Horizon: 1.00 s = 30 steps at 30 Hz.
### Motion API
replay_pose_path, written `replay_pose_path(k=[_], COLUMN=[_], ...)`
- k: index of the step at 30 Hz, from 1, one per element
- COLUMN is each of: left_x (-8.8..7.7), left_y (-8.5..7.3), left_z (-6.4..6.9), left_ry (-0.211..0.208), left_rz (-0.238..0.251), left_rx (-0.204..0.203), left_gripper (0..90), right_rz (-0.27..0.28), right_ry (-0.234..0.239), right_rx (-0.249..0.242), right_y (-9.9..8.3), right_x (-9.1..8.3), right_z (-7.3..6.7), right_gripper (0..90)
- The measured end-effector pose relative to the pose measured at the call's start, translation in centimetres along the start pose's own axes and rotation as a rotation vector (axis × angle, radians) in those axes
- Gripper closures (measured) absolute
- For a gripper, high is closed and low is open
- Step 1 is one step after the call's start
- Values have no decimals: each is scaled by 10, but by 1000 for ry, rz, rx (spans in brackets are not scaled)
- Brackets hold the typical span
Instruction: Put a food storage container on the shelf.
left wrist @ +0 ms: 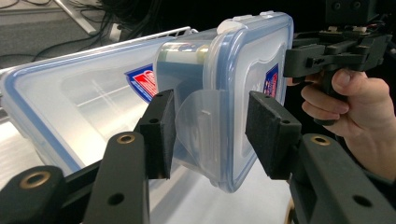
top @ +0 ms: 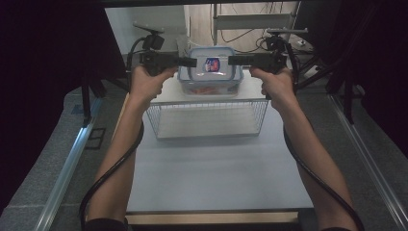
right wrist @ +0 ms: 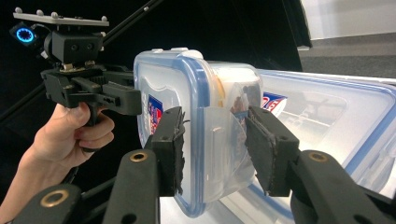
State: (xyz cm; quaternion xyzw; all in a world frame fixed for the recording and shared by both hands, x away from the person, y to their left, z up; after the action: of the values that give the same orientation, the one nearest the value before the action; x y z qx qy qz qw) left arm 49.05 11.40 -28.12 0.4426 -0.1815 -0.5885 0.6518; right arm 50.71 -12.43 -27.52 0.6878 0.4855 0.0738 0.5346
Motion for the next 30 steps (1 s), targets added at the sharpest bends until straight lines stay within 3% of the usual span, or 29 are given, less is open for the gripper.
replay_pose_path(k=[13,17,20,22,25,30], left_x=[3,4,7,10,12,12], left_y=[5,6,6,6,6,5], left_z=[-12,-12,-12,-13,-15,-17], left_ry=[12,37,56,91,110,106], left_rz=[15,14,8,0,-7,6], left_rx=[-46,-34,-19,5,7,5], left_gripper=[531,516,495,460,453,448], right_rz=[-7,1,4,3,1,-1], right_ry=[8,5,-30,-49,-81,-77], right_rx=[51,52,33,27,17,44], right_y=[6,7,7,7,7,6], right_x=[13,15,17,20,24,28], right_z=[13,12,13,12,14,20], right_gripper=[571,563,528,506,481,447])
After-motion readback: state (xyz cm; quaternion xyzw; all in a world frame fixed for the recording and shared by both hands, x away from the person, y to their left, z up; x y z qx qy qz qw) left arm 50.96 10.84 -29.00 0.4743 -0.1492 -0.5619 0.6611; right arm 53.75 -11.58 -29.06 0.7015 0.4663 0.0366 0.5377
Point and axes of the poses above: each handheld gripper's, and its own axes: x roughly forward along the jaws, y roughly out of its top, z roughly to its right, the point moved 6 cm from there along x, roughly forward along the jaws, and after that the axes turned 13 degrees about -y, right-handed, at the moved point
